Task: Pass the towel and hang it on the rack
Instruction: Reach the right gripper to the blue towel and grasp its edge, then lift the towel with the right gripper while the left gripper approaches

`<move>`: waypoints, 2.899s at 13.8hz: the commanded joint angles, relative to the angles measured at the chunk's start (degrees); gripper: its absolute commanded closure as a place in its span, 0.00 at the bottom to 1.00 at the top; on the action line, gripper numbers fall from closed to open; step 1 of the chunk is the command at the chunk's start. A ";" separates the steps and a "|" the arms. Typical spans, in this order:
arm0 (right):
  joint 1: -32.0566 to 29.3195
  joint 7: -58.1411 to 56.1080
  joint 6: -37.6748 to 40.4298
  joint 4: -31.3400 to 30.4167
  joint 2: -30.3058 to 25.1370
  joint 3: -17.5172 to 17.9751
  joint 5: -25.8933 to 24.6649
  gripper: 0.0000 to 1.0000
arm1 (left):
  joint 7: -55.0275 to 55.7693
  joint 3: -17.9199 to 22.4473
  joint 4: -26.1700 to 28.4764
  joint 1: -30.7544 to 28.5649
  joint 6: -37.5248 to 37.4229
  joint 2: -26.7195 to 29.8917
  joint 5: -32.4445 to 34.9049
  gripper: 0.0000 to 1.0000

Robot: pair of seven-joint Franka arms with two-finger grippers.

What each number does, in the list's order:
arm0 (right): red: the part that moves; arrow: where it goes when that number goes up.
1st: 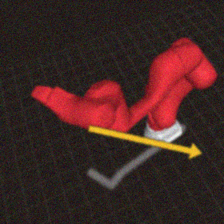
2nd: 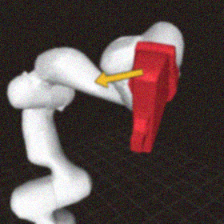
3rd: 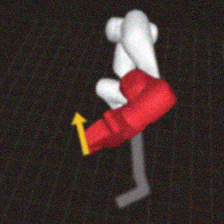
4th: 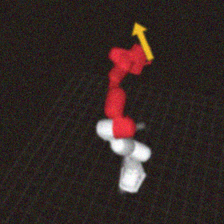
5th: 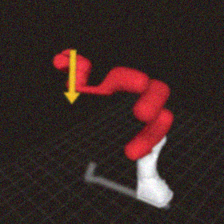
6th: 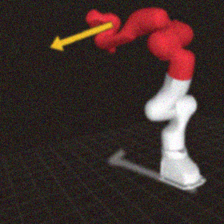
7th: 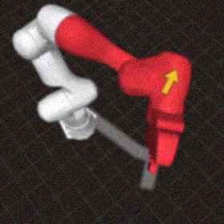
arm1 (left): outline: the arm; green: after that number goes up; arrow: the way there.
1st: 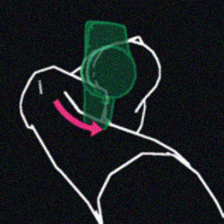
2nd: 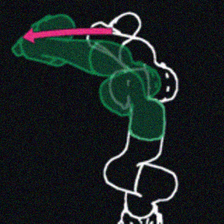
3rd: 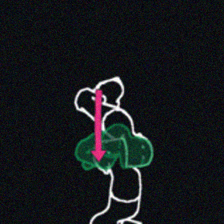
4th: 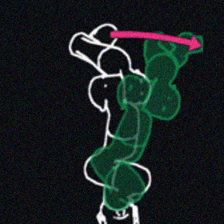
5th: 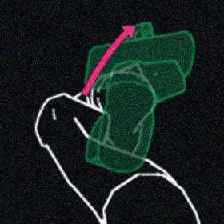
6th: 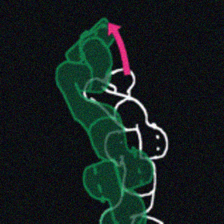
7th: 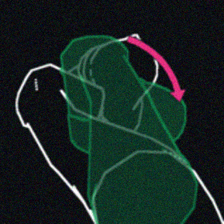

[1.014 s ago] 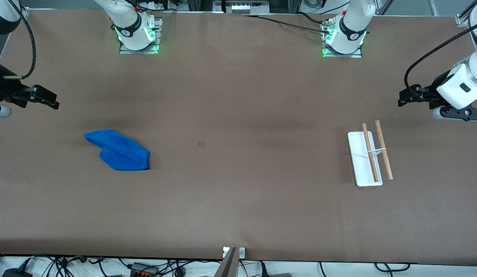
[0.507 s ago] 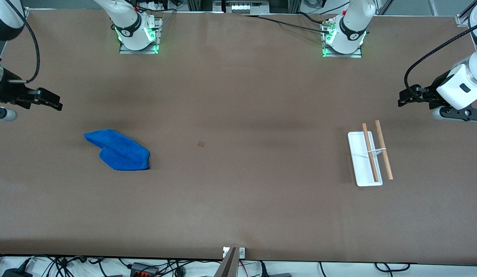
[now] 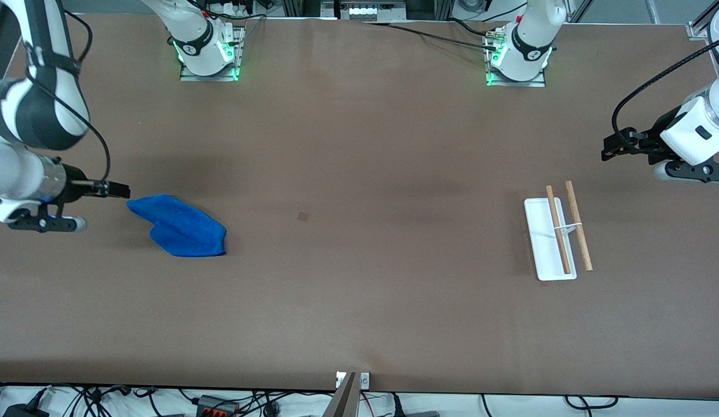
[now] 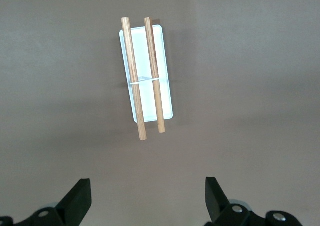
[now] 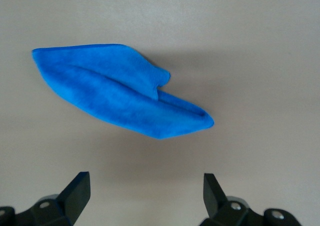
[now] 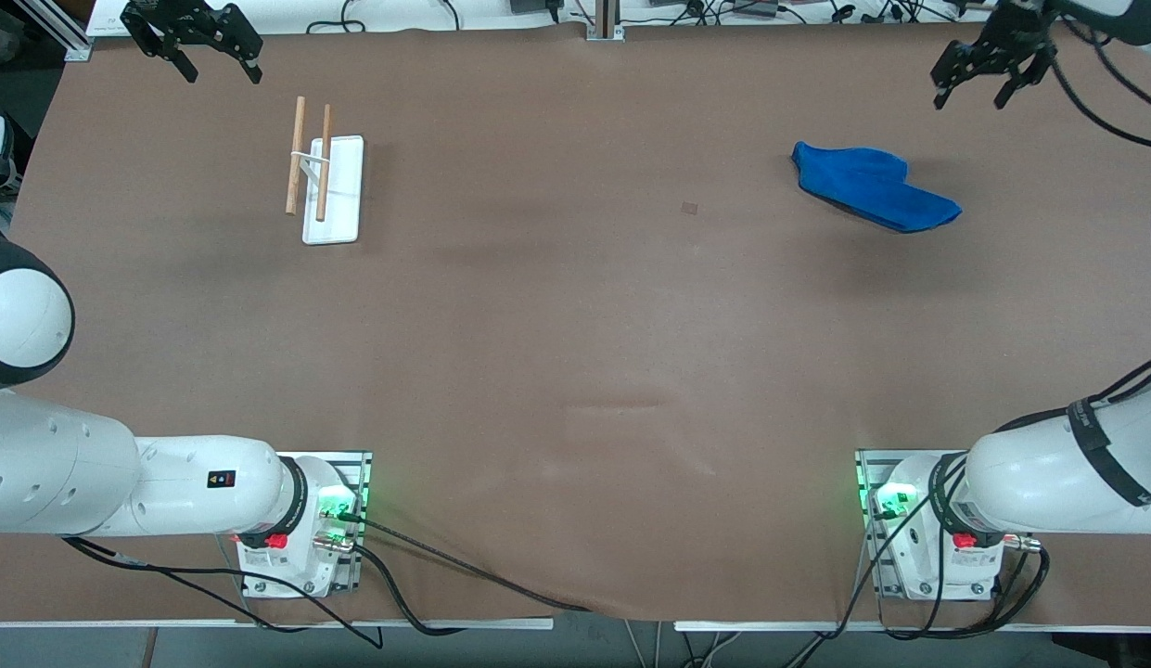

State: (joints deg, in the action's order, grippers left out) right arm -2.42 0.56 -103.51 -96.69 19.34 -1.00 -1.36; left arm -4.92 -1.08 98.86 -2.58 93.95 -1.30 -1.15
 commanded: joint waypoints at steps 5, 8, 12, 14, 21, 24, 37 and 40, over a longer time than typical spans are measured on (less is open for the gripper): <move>-7.85 3.48 -8.46 1.50 14.92 0.03 16.10 0.00 | -1.06 -0.32 -0.51 -0.75 -0.26 -1.07 -0.51 0.00; -7.95 3.48 -8.55 3.68 19.23 0.03 22.87 0.00 | -0.71 -0.76 -1.47 -0.67 -0.35 -1.42 -0.60 0.00; -7.86 2.96 -8.63 7.30 22.93 0.12 26.67 0.00 | -0.88 -0.76 -2.97 -1.02 -1.92 -2.57 -0.78 0.00; -8.12 1.99 -9.68 7.83 24.08 0.12 26.67 0.00 | -0.80 -0.76 -2.97 -1.20 -2.10 -2.57 -0.87 0.00; -8.39 -2.39 -6.54 9.23 23.91 0.21 26.23 0.94 | -0.97 -0.67 -3.93 -1.28 -3.42 -3.27 -0.87 0.00; -8.21 -3.46 -2.92 11.87 23.99 0.12 26.23 1.00 | -0.97 -0.85 -4.11 -0.85 -3.77 -3.27 -0.87 0.00; -1.72 -9.69 23.06 35.38 19.95 2.40 20.52 1.00 | -0.88 -0.85 -4.02 -0.58 -4.04 -3.27 -0.87 0.00; 1.45 -13.39 24.77 39.47 18.47 6.77 21.04 1.00 | -0.88 -0.94 -4.03 -0.67 -4.65 -3.27 -0.95 0.00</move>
State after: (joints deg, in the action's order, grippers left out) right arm -2.22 -9.95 -79.79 -60.18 36.93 2.76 20.28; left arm -4.92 -1.75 96.80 -2.90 91.14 -3.70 -1.20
